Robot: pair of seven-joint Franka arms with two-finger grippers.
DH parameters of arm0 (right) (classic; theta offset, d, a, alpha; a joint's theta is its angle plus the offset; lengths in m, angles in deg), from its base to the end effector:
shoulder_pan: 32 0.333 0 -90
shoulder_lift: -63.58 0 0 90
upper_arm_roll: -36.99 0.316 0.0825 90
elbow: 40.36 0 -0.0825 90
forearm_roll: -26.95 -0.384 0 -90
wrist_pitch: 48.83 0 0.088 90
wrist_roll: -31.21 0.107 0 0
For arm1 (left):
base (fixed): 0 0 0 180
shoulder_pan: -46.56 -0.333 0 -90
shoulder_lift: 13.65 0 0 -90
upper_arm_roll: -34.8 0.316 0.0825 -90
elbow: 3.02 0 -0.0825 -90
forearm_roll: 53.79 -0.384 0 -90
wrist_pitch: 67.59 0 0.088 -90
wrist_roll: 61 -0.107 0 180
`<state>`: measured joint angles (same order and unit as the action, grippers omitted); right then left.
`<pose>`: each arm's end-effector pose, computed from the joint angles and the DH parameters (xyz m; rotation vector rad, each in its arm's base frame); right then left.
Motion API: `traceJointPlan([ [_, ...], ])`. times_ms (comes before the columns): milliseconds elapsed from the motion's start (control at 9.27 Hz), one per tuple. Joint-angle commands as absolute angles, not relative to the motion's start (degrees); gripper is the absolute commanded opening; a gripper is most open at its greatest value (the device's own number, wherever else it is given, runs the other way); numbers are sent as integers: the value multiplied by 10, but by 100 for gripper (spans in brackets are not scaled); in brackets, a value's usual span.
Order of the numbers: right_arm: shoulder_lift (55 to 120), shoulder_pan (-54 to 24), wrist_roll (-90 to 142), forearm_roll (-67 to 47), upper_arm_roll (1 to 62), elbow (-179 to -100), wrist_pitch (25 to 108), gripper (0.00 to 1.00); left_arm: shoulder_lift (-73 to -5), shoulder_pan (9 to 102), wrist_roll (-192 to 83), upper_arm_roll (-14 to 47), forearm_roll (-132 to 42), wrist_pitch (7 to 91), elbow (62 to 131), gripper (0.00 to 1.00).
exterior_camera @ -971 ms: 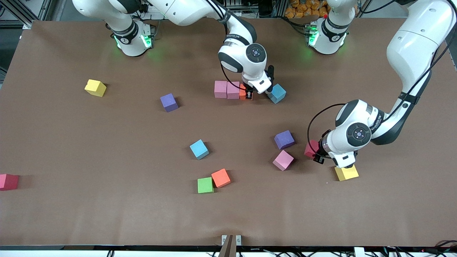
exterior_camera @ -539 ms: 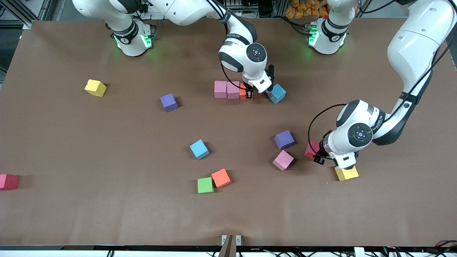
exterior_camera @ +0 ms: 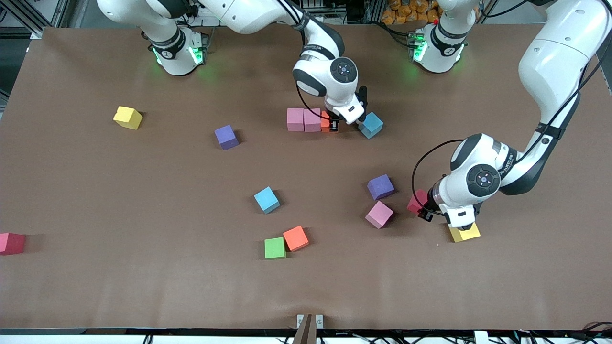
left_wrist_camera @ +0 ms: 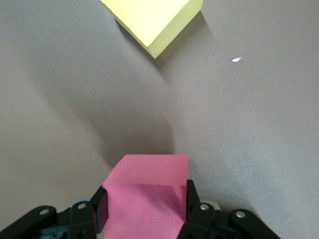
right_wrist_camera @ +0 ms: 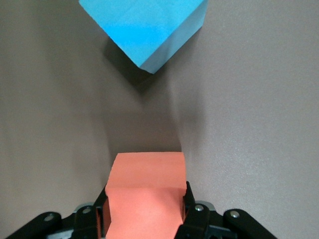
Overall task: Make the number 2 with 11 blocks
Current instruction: 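Hold the orange cube against the pink cubes while the left gripper holds magenta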
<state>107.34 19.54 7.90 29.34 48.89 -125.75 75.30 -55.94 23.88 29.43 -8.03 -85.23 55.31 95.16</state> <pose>0.3390 0.6213 0.2200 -2.2498 -2.0700 0.1617 0.6408 -0.1568 0.2405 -2.7148 -1.5107 0.1077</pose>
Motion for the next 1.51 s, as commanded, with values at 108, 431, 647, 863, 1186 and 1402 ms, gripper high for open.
traceJointPlan([
  [108, 1083, 198, 75, 294, 493, -1238, 740, 0, -541, 246, 262, -78, -842, 544, 944, 0],
  [431, 1083, 201, 76, 295, 493, -1238, 740, 0, -541, 249, 246, -78, -843, 544, 944, 0],
  [647, 1083, 201, 75, 296, 493, -1239, 740, 0, -540, 249, 201, -78, -844, 544, 944, 0],
  [863, 1083, 201, 74, 298, 493, -1239, 740, 0, -536, 249, 178, -80, -844, 544, 944, 0],
  [1186, 1083, 199, 70, 310, 492, -1242, 740, 0, -536, 248, 127, -84, -841, 544, 945, 0],
  [1402, 1083, 199, 70, 311, 492, -1244, 740, 0, -536, 248, 126, -84, -838, 544, 944, 0],
])
